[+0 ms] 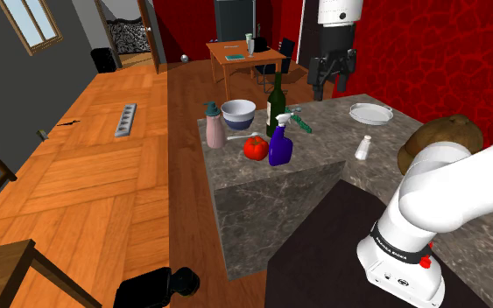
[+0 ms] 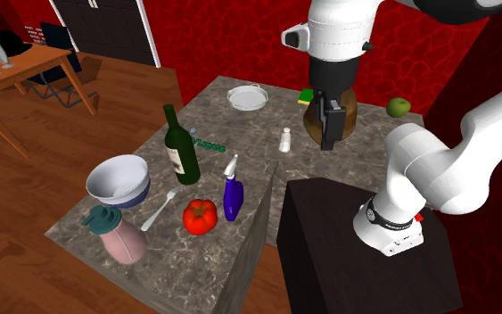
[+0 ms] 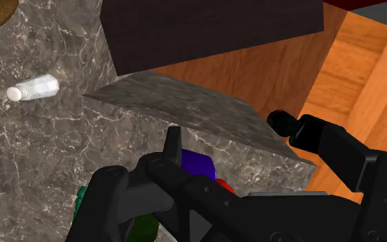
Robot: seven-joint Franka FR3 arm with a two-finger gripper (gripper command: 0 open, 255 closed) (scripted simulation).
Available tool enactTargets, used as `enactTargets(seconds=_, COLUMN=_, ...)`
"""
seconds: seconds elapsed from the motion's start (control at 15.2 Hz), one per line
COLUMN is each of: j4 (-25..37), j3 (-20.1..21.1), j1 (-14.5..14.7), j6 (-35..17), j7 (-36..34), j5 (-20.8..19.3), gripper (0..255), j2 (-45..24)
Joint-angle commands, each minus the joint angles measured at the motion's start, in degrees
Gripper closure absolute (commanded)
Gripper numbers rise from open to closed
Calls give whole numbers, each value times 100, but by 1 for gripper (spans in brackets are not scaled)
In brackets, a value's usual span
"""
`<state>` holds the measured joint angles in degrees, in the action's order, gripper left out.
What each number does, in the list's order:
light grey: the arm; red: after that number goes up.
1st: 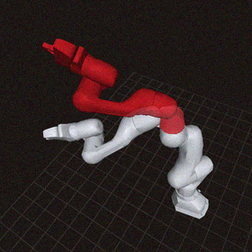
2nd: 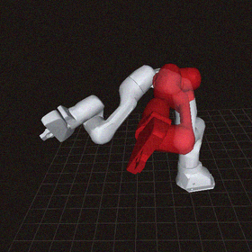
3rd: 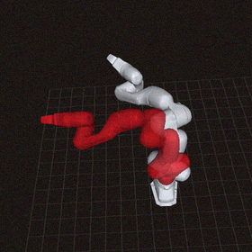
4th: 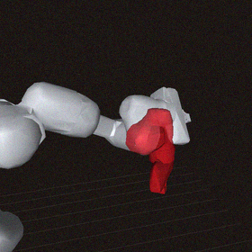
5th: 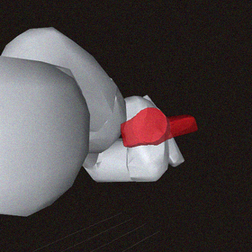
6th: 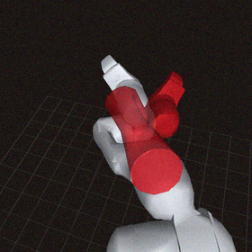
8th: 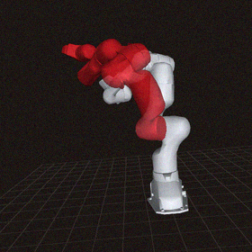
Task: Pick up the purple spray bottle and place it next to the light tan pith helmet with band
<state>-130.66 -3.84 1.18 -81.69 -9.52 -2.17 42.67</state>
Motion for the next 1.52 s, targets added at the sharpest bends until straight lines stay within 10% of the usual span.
enactTargets(seconds=0.0, j4=0, j3=0, j1=0, j6=0, j7=0, j5=0, gripper=0, j2=0)
enactTargets(seconds=0.92, j4=-2097, j3=-3063, j1=884, j6=-3499, j7=4777, j5=-912, gripper=0, j2=377)
enactTargets(seconds=1.45, j4=-1688, j3=-5820, j1=3089, j6=-5145, j7=8006, j5=-339, gripper=0, j2=-772)
